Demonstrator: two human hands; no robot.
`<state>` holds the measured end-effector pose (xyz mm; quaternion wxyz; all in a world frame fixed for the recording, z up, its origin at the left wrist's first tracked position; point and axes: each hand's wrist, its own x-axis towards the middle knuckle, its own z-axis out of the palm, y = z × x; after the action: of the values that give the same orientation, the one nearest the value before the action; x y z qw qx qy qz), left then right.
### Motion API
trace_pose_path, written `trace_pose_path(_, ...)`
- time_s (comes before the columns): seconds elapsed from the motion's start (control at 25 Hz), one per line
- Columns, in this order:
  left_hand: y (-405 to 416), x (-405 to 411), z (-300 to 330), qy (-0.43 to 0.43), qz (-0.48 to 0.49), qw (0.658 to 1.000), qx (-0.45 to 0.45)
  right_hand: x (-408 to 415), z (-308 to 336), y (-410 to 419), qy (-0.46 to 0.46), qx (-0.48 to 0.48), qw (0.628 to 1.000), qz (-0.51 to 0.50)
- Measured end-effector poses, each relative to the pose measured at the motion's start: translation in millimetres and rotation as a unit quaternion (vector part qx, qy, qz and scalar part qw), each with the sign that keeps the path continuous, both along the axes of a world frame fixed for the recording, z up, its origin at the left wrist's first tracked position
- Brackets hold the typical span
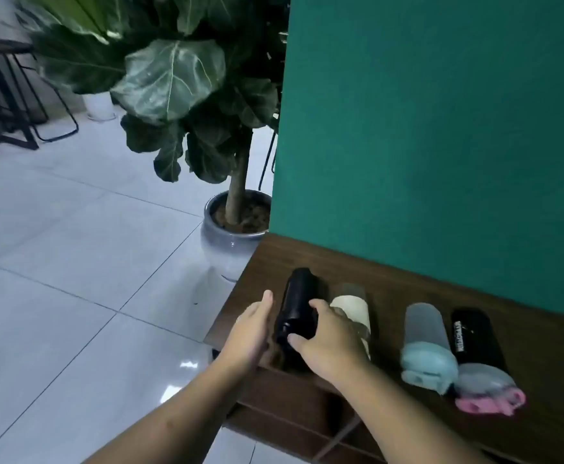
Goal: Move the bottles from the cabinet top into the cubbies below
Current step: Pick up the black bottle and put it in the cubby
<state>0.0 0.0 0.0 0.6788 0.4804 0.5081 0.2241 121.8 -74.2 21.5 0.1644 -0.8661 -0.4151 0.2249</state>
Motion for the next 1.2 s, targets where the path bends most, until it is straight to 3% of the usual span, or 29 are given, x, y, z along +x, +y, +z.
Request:
trace_pose_path(0.12, 19, 23, -46, -0.017, -0.018, 0.999, 0.022, 5, -44, 13, -0.040, 0.003, 0.998, 0.047)
trace_pose_path(0.28, 24, 33, -62, -0.078, 0.012, 0.997, -0.011, 0, -75, 25, -0.089, 0.015, 0.992, 0.083)
trace_pose_path(0.56, -41, -26, -34, -0.183, 0.091, 0.978, -0.027, -44, -43, -28, -0.267, 0.083, 0.951, 0.134)
trace_pose_path(0.76, -118, -82, -36, -0.195, 0.113, 0.974, 0.012, -97, 0, -122, -0.209, 0.115, 0.959, 0.150)
trace_pose_path(1.0, -176, -125, -111, -0.235, 0.096, 0.962, -0.100, -138, -31, -191, -0.067, 0.091, 0.981, 0.157)
trace_pose_path(1.2, -150, -100, -192, -0.233, 0.125, 0.945, -0.194, -139, -119, -163, -0.159, 0.109, 0.974, 0.120)
